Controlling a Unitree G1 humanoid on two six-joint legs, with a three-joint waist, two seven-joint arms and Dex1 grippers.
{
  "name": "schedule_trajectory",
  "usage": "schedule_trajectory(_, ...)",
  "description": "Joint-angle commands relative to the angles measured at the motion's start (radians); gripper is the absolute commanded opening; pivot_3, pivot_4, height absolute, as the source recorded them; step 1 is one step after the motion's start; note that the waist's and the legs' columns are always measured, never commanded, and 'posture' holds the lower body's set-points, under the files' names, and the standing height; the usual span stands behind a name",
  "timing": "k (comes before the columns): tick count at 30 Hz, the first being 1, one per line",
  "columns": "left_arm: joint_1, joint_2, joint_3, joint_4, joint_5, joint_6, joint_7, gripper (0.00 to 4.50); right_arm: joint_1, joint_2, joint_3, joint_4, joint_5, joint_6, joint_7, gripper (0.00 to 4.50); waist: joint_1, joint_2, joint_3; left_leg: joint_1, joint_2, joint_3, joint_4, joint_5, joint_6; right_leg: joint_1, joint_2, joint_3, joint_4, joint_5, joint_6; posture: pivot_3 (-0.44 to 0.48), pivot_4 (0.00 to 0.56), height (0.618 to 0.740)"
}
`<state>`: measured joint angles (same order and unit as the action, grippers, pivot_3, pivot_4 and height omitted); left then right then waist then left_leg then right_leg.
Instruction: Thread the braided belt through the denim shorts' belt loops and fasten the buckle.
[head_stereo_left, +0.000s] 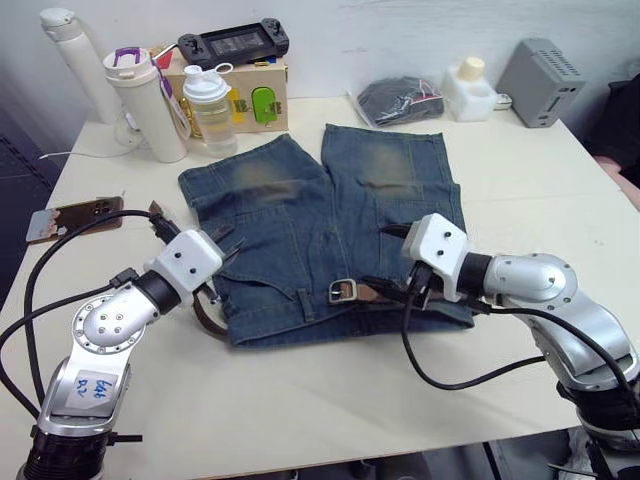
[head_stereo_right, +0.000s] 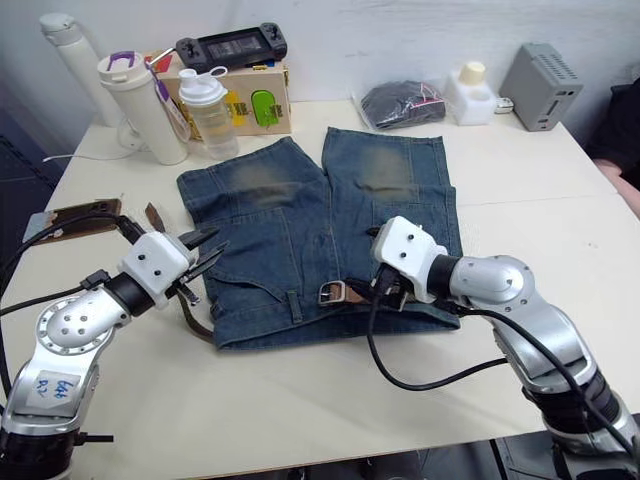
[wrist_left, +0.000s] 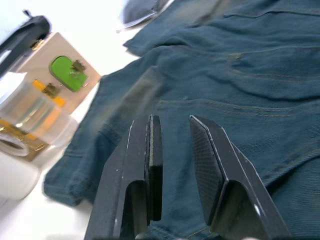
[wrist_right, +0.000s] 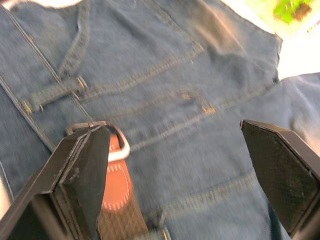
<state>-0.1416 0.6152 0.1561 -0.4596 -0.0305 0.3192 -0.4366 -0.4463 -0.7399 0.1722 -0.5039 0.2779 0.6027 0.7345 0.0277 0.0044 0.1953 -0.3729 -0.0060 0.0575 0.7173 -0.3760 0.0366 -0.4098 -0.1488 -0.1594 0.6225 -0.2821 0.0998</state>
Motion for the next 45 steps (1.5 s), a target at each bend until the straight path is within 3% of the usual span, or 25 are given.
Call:
schedule_trajectory(1,-0.083,-0.076,0.094,0.035,-0.033,0.189,0.123,1.18,0.004,0.012,0.008,0.004,-0.035,-0.043,-0.003,4.50,0.000,0.000,0.000,-0.001,0.000,0.000,0.000,0.000,0.001,0.000,0.000,0.000,0.002,0.000,0.000,0.000,0.150,0.687)
schedule_trajectory(6,-0.187,-0.186,0.194,0.059,-0.068,0.514,0.264,1.18,0.026,0.017,0.008,0.000,-0.046,-0.039,0.000,4.50,-0.001,-0.001,0.000,-0.002,-0.001,-0.001,0.000,0.000,0.001,0.000,0.001,-0.001,0.001,0.001,0.001,0.000,0.150,0.687)
schedule_trajectory(11,-0.210,-0.232,0.249,0.056,-0.057,0.635,0.348,1.18,0.041,0.020,0.003,0.000,-0.057,-0.031,-0.003,4.50,-0.003,-0.001,0.000,-0.001,0.000,0.000,0.000,0.000,0.001,0.000,0.001,-0.001,0.002,0.001,0.001,0.000,0.150,0.687)
schedule_trajectory(14,-0.211,-0.218,0.236,0.052,-0.052,0.651,0.351,1.99,0.044,0.024,0.002,0.002,-0.062,-0.024,-0.008,4.50,-0.002,-0.001,0.000,-0.001,0.000,-0.001,0.000,0.000,0.001,0.000,0.001,-0.001,0.002,0.001,0.001,0.000,0.150,0.687)
schedule_trajectory(20,-0.217,-0.234,0.217,0.108,-0.056,0.696,0.371,4.46,0.051,0.037,0.008,-0.002,-0.070,-0.014,-0.010,4.50,-0.001,-0.001,0.000,-0.001,0.000,-0.001,0.001,0.000,0.001,0.000,0.001,-0.001,0.002,0.001,0.001,0.000,0.150,0.687)
schedule_trajectory(25,-0.215,-0.272,0.219,0.154,-0.084,0.743,0.367,4.46,0.060,0.036,0.004,-0.011,-0.066,-0.003,-0.007,4.50,-0.001,-0.001,0.000,-0.001,0.000,-0.001,0.001,0.000,0.001,0.000,0.001,-0.001,0.002,0.001,0.001,0.000,0.150,0.687)
schedule_trajectory(26,-0.216,-0.284,0.229,0.158,-0.087,0.751,0.375,4.03,0.063,0.033,0.004,-0.014,-0.066,-0.001,-0.005,4.50,-0.001,-0.001,0.000,-0.001,0.000,-0.001,0.001,0.000,0.001,0.000,0.001,-0.001,0.002,0.001,0.001,0.000,0.150,0.687)
schedule_trajectory(28,-0.211,-0.294,0.239,0.162,-0.096,0.757,0.373,3.62,0.067,0.032,0.002,-0.019,-0.066,0.002,-0.004,4.50,-0.001,-0.001,0.000,-0.001,0.000,-0.001,0.001,0.000,0.001,0.000,0.001,-0.001,0.002,0.001,0.001,0.000,0.150,0.687)
schedule_trajectory(33,-0.208,-0.310,0.260,0.153,-0.111,0.783,0.386,1.48,0.072,0.031,0.000,-0.027,-0.065,0.010,-0.004,4.50,-0.001,-0.001,0.000,-0.001,0.000,-0.001,0.001,0.000,0.001,0.000,0.001,0.000,0.003,0.000,0.001,0.000,0.150,0.687)
schedule_trajectory(35,-0.212,-0.313,0.266,0.152,-0.117,0.794,0.388,0.44,0.071,0.032,0.001,-0.026,-0.066,0.012,-0.004,4.50,-0.001,-0.001,0.000,0.000,0.000,-0.001,0.001,0.000,0.001,0.000,0.001,0.000,0.003,0.000,0.001,0.000,0.150,0.687)
schedule_trajectory(36,-0.214,-0.313,0.268,0.152,-0.118,0.800,0.390,0.14,0.070,0.033,0.002,-0.025,-0.067,0.012,-0.005,4.50,-0.001,-0.001,0.000,0.000,0.000,0.000,0.001,0.000,0.001,0.000,0.001,0.000,0.003,0.001,0.001,0.000,0.150,0.687)
schedule_trajectory(45,-0.220,-0.312,0.263,0.163,-0.121,0.761,0.392,0.06,0.060,0.043,0.007,-0.015,-0.072,0.011,-0.009,4.50,0.000,-0.001,0.000,0.000,-0.001,-0.001,0.001,0.000,0.001,0.001,0.001,0.000,0.003,0.001,0.001,0.000,0.150,0.687)
